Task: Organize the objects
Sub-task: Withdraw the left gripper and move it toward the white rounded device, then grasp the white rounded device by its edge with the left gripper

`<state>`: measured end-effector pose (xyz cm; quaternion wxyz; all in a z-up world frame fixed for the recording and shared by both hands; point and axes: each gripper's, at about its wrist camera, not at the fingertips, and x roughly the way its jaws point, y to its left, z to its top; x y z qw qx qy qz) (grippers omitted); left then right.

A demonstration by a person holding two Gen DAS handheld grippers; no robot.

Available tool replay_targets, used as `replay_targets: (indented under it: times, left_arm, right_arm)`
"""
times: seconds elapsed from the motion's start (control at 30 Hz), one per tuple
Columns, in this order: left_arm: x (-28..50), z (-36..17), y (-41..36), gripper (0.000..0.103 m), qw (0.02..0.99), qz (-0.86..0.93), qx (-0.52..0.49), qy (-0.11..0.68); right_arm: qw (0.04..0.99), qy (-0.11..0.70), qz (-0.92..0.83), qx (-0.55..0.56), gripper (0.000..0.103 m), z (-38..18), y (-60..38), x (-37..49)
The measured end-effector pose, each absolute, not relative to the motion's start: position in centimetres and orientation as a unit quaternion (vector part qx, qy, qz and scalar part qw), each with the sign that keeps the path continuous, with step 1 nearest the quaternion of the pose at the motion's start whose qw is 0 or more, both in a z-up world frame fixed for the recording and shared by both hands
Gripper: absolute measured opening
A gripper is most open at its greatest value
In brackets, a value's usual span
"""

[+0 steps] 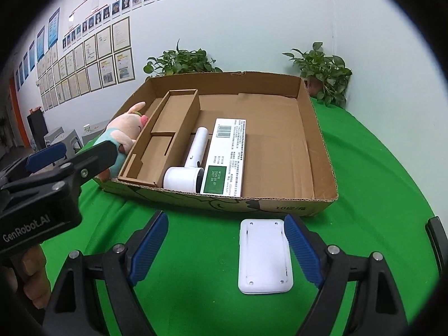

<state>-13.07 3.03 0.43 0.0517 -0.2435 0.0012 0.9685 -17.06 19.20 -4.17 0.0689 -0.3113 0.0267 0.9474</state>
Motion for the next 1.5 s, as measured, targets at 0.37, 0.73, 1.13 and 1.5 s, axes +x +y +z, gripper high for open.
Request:
replay_targets:
  times: [0.37, 0.73, 1.13, 1.5]
  left_arm:
    - [-13.8, -1.2, 2.4, 0.101, 0.053, 0.964, -0.262, -0.01]
    - [-15.5, -8.0, 2.8, 0.101, 0.102, 0.926, -0.363, -0.015]
    - [-15.9, -11.5, 2.2, 0.101, 0.119, 0.902, -0.413, -0.039]
    - [-16.3, -12.6, 2.0, 0.101, 0.265, 0.818, -0.489, -0.145]
  right_arm:
    - [0.036, 0.027, 0.945, -0.323, 0.085, -5.6, 19.0, -18.0]
    - [0.054, 0.064, 0.901, -0.426, 0.085, -12.6, 24.1, -18.0]
    - [0.056, 0.027, 0.891, -0.449, 0.066, -13.8, 22.5, -18.0]
    - [-0.092, 0.033, 0.883, -0.46, 0.081, -13.3, 17.1, -15.4]
